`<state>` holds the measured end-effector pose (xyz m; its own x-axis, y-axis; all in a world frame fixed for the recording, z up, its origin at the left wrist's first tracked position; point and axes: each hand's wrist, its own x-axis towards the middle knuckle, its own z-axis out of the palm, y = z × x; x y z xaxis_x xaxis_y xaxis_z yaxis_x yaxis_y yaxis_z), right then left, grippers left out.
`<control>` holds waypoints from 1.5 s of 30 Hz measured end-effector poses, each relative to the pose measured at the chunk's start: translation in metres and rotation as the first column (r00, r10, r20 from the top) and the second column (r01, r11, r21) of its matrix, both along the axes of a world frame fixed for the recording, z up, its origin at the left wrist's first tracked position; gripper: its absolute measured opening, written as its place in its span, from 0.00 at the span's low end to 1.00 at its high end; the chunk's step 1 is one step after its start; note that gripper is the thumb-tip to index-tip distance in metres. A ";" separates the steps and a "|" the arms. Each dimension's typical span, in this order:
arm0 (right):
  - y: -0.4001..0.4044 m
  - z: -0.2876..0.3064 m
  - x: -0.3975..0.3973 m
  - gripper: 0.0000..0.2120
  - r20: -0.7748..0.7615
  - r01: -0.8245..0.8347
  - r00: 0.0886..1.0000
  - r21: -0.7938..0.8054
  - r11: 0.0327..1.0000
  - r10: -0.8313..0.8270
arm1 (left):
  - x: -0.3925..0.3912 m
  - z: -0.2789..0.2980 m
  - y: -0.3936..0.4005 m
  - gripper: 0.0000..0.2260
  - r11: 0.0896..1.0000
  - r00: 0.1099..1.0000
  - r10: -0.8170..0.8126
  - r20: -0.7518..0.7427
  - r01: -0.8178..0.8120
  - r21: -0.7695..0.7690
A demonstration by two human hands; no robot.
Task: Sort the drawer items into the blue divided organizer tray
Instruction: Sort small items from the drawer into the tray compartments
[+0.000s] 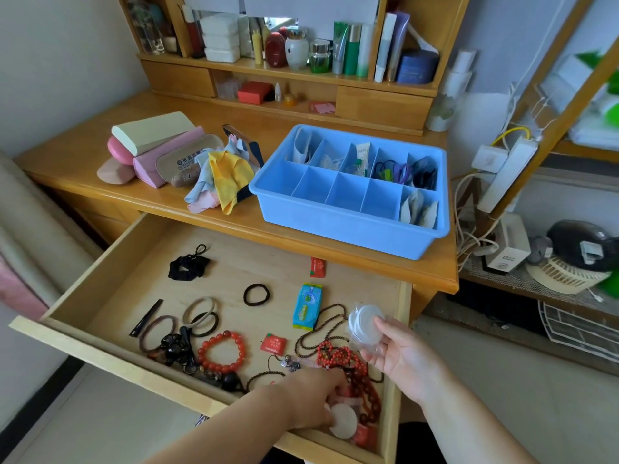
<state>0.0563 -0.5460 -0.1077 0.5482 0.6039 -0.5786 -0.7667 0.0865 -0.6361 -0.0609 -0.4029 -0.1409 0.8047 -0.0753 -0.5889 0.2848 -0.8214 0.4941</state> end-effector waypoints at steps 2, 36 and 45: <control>-0.001 0.001 0.000 0.19 -0.015 0.015 1.000 0.007 1.000 -0.015 | 0.002 0.001 -0.001 0.14 0.998 1.000 -0.028 -0.001 0.028 0.051; 0.047 0.151 0.093 0.07 0.740 0.154 0.670 -0.071 0.986 -0.051 | 0.106 0.156 0.103 0.07 0.365 0.386 0.891 0.238 -0.298 -0.882; 0.073 0.143 0.156 0.08 0.669 0.310 0.133 -0.729 0.610 0.731 | 0.189 0.156 0.132 0.09 0.428 0.389 0.874 0.293 -0.326 -0.843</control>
